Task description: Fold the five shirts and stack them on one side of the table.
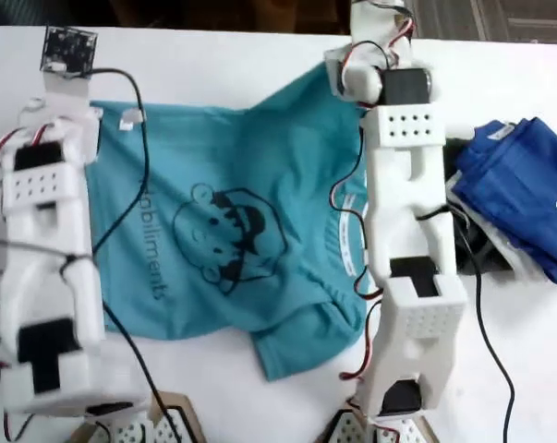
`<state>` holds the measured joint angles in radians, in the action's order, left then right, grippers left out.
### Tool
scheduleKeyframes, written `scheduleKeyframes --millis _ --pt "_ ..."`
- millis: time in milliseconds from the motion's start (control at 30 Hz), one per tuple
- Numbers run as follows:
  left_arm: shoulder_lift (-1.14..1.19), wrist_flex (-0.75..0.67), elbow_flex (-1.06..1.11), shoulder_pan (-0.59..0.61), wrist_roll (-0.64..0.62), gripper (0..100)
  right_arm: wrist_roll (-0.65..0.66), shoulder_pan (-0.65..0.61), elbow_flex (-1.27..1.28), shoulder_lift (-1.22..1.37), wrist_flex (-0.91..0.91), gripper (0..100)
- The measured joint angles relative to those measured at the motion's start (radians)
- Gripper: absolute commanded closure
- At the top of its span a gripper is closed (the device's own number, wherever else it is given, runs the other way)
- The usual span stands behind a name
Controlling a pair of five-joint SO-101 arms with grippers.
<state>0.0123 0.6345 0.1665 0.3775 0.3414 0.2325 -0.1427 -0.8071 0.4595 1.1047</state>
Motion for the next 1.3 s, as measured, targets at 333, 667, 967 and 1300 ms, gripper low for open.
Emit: scheduleKeyframes --millis 333,667,967,1300 --pt "0.425 0.003 -0.348 0.0 0.0 98 0.0 0.002 0.0 0.153 -0.167 98.1" --pt "0.85 0.114 -0.783 0.0 0.0 98 0.0 0.02 0.0 0.262 -0.147 98.1" --pt "1.048 0.658 -1.333 0.0 0.011 98 0.0 0.009 -0.129 0.262 0.213 98.1" --pt "1.091 1.132 -1.653 0.009 0.239 98 0.0 -0.104 -0.353 0.262 0.605 98.1"
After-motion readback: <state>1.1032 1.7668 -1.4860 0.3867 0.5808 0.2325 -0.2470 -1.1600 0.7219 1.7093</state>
